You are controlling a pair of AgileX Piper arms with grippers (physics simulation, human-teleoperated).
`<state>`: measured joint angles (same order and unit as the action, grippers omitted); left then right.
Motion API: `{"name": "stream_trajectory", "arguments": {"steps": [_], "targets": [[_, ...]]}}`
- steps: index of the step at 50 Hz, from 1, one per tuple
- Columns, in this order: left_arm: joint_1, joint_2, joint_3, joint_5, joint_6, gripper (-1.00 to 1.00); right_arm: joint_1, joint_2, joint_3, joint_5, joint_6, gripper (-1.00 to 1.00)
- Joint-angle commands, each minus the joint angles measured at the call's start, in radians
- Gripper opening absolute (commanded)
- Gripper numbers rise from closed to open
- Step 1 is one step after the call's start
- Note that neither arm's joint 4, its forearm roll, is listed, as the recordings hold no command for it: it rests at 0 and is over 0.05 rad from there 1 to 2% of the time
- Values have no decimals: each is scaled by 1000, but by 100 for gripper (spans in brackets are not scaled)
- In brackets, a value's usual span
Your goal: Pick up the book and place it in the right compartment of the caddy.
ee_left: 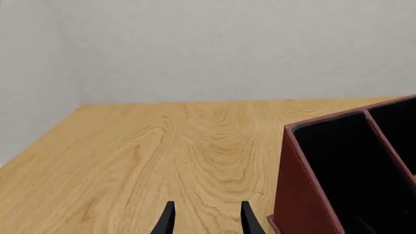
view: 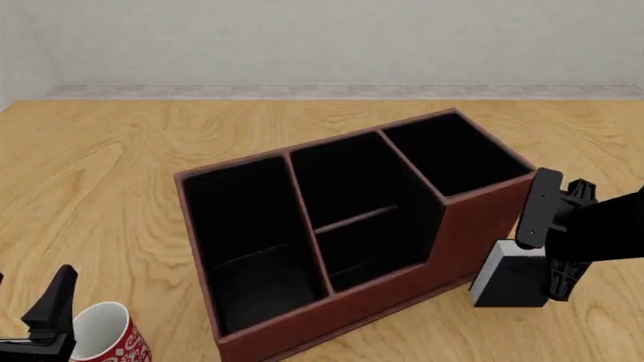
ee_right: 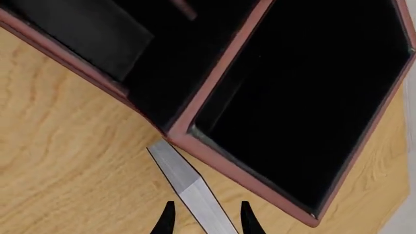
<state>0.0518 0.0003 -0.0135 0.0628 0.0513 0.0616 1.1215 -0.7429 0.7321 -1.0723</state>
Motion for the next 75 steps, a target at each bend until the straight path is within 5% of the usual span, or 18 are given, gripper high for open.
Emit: {"name": "stream_trajectory", "arguments": {"steps": [1,31,53,54,67,75], "targets": [[1,0,-1,2,2,100,7,12,19,-12,20,100],[5,0,-9,8,8,100,-18,45,86,-71,22,100],[10,0,3,2,9,100,21,61,105,-57,80,100],[10,0,4,1,10,100,33,61,101,-41,96,-100],[8,0,7,-1,5,100,79,39,91,23,150,-100],[8,0,4,2,8,100,158,33,71,87,236,-100]]}}
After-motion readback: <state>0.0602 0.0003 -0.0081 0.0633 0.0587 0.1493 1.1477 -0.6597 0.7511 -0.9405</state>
